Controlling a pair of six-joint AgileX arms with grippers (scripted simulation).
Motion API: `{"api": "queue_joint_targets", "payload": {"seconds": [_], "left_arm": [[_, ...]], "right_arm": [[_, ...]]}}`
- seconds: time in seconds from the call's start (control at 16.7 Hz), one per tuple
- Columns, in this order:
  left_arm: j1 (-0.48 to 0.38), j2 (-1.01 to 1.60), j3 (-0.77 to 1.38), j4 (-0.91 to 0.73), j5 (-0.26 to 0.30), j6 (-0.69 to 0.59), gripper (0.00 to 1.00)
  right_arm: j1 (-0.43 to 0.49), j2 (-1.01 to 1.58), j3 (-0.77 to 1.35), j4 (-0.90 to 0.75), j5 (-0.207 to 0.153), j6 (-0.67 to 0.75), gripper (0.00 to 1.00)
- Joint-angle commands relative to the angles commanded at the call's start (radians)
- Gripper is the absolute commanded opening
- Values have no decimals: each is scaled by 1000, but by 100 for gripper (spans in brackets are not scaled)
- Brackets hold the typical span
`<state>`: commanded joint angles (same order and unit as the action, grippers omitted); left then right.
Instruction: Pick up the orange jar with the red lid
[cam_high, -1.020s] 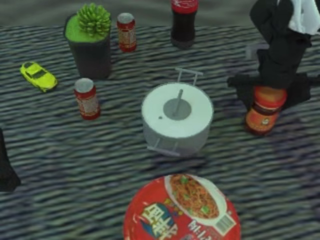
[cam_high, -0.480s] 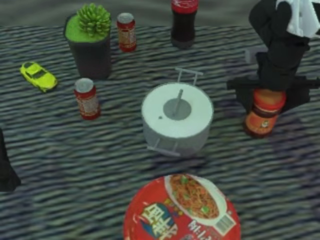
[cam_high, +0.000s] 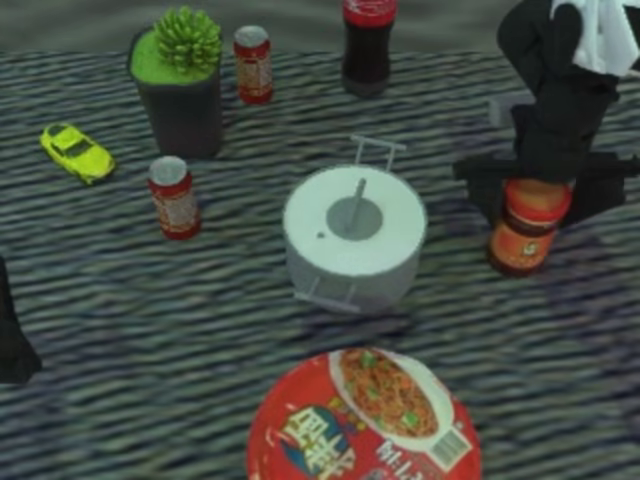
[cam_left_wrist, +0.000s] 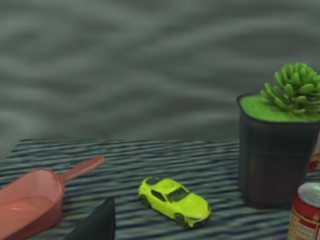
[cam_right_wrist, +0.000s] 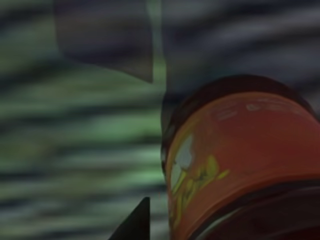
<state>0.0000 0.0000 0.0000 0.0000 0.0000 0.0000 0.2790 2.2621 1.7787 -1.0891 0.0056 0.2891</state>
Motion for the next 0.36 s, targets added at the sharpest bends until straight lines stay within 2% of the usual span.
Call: {"api": "queue_joint_targets", "payload": {"seconds": [0.36], "left_arm": [[0, 0, 0, 0, 0, 0, 100]], "right_arm": [[0, 0, 0, 0, 0, 0, 100]]}}
